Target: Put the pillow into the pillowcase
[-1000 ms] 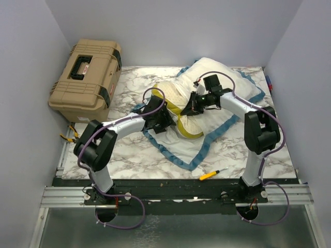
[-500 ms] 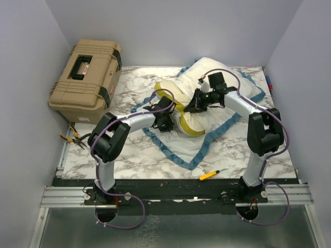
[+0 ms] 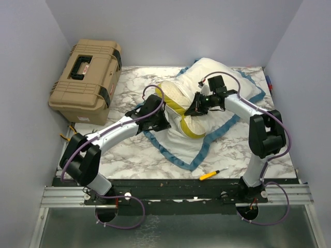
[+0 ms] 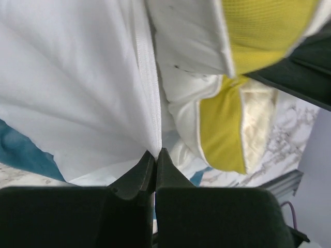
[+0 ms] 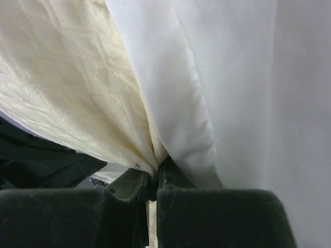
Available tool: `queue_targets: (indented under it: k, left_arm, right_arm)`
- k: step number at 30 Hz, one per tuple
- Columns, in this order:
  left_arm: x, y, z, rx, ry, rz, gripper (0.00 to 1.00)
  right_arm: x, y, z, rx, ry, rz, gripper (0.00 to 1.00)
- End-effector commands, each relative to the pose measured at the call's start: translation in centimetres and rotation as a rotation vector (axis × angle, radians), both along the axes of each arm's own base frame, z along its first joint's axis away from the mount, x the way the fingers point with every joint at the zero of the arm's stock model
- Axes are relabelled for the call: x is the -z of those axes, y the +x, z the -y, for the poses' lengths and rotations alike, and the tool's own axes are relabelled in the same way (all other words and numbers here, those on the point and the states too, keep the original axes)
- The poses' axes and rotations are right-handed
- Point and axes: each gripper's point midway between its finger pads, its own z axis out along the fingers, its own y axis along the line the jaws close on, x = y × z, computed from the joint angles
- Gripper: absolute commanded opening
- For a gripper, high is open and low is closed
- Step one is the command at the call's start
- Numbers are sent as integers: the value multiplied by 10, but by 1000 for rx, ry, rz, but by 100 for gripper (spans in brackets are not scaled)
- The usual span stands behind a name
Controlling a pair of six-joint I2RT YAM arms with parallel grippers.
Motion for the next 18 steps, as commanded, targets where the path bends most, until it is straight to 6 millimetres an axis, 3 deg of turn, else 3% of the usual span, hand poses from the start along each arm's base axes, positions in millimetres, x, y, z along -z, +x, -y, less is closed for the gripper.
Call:
queue_targets:
  k: [1, 7, 11, 18]
  left_arm:
    - [-28, -28, 19, 124, -141, 16, 0]
    - [-19, -51, 23, 143, -119, 7, 0]
    - [-22, -63, 39, 192, -136, 1, 0]
    - [-54, -72, 76, 286, -213, 36, 0]
  right_arm:
    - [2, 12, 1, 58, -12, 44, 0]
    - [-19, 29, -10, 76, 50, 62, 0]
    - [-30, 42, -20, 101, 109, 70, 0]
    - [8, 26, -34, 70, 42, 36, 0]
